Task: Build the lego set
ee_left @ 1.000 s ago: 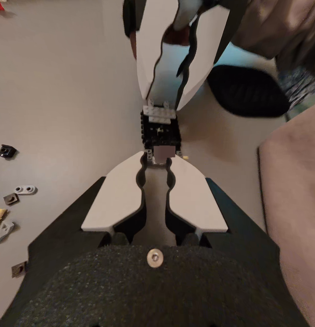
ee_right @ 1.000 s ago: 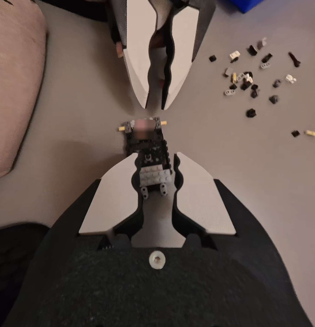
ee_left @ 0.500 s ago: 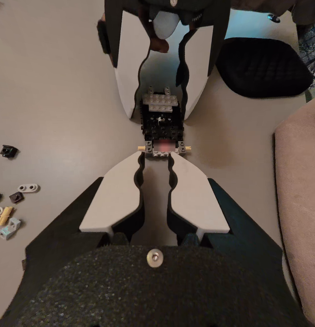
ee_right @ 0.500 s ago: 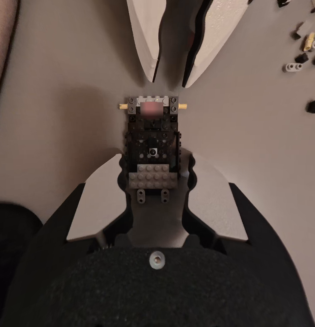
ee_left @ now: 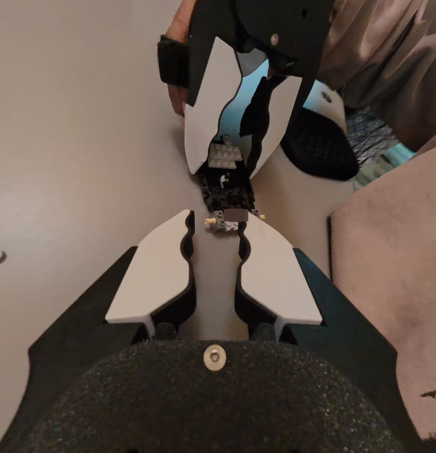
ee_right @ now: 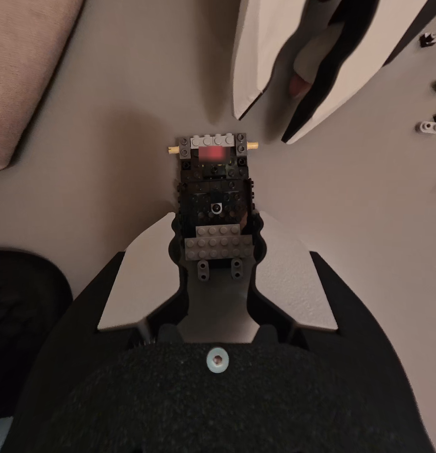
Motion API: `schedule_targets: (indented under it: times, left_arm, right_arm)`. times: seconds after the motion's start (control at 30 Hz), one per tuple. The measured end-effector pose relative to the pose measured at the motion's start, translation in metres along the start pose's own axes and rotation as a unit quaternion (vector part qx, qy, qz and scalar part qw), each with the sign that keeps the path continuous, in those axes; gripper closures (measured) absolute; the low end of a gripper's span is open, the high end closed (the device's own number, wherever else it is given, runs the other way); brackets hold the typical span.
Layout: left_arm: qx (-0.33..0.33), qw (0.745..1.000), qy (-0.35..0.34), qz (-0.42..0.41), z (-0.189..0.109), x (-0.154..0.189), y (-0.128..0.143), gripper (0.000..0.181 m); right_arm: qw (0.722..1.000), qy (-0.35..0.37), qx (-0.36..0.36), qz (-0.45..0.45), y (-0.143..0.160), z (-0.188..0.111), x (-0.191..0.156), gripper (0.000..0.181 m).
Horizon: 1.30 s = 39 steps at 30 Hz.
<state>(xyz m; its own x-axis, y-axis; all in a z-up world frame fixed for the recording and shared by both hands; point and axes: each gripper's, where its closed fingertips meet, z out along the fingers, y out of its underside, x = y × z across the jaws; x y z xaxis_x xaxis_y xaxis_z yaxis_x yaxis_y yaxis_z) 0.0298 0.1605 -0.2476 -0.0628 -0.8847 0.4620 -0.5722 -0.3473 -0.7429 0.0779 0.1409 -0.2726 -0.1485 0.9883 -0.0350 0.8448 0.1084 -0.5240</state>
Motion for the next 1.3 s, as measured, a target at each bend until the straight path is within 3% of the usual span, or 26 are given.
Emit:
schedule_targets:
  times: [0.3, 0.67, 1.3]
  left_arm:
    - [-0.002, 0.988, 0.115, -0.105, 0.005, 0.023, -0.002, 0.144]
    - [-0.001, 0.948, 0.245, -0.203, 0.017, 0.063, -0.010, 0.145]
    - [0.004, 0.924, 0.293, -0.243, 0.022, 0.083, -0.011, 0.161]
  right_arm:
    - [0.999, -0.005, 0.016, -0.036, -0.019, -0.015, -0.024, 0.123]
    - [0.997, -0.013, -0.003, -0.074, -0.034, -0.032, -0.032, 0.124]
    - [0.995, -0.021, -0.007, -0.101, -0.049, -0.036, -0.023, 0.124]
